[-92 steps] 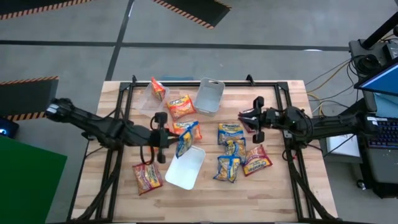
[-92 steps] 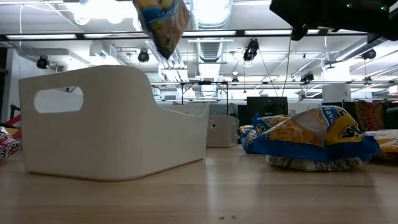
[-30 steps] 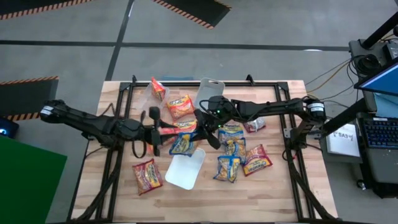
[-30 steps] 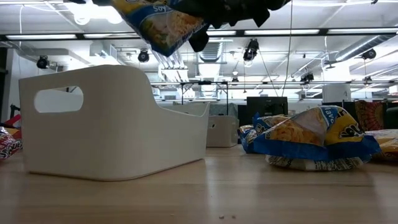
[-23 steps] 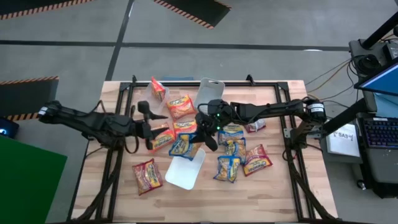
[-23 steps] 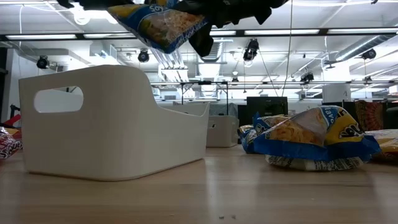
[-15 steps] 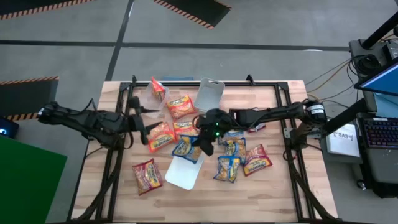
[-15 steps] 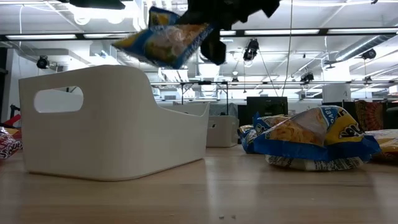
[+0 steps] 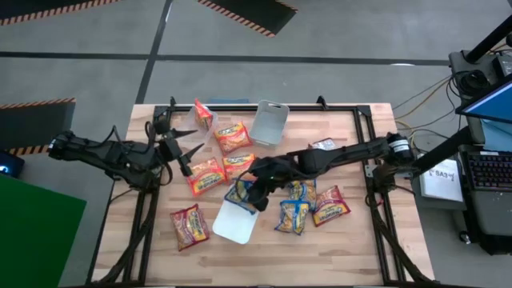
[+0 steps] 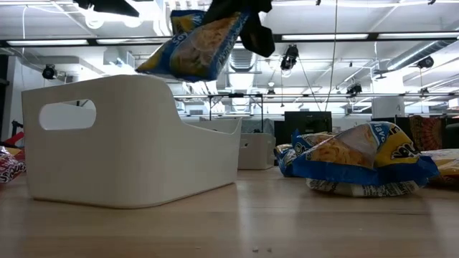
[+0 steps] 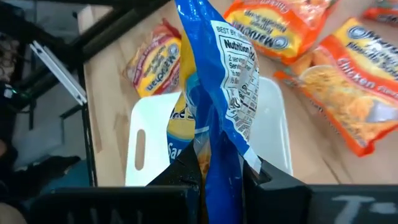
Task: Sort Maruchan noodles
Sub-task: Put the blue noodle pack into the white bin
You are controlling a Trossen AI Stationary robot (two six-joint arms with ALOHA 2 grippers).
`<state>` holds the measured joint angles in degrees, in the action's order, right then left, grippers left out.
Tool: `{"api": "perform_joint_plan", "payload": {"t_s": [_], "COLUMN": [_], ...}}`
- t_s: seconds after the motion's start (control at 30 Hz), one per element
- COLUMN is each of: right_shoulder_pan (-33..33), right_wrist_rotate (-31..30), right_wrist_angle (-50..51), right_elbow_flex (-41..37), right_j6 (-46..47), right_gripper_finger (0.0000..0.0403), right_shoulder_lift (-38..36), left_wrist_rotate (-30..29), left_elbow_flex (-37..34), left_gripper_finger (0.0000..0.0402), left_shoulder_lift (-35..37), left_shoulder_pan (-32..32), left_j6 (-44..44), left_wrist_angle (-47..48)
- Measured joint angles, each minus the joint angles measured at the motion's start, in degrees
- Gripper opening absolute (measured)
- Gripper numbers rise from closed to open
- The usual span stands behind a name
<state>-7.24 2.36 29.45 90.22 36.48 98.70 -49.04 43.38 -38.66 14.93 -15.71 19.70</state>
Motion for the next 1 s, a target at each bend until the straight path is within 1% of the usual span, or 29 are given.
{"api": "perform_joint_plan", "payload": {"t_s": [0.13,0.23,0.33,0.6,0.83,1.0], "right_shoulder_pan": [-0.3,-0.4,-0.4,-0.9,-0.9,-0.9], "right_wrist_rotate": [-0.1,-2.1,-2.4,-3.3,-4.2,-7.0], "right_wrist_angle": [5.8,11.8,15.1,17.7,18.5,18.6], "right_elbow_flex": [5.3,9.6,12.9,16.7,17.4,17.3], "right_j6": [-0.9,-1.4,-2.7,-6.5,-8.1,-9.9], "right_gripper_finger": [0.0031,0.0031,0.0031,0.0031,0.0031,0.0031], "right_shoulder_lift": [3.8,6.4,8.4,12.3,15.6,16.7], "left_wrist_rotate": [0.0,0.0,0.0,-0.1,-0.1,0.0], "left_elbow_flex": [0.0,0.0,0.0,0.0,0.0,0.0], "left_gripper_finger": [0.0196,0.0196,0.0196,0.0196,0.0196,0.0196], "left_shoulder_lift": [0.2,0.2,0.2,0.1,0.0,-0.1], "left_shoulder_pan": [0.0,0.0,0.0,0.0,0.0,0.0], "left_j6": [0.4,0.6,0.7,0.8,0.8,0.8], "left_wrist_angle": [0.0,0.0,0.0,0.2,0.2,0.0]}}
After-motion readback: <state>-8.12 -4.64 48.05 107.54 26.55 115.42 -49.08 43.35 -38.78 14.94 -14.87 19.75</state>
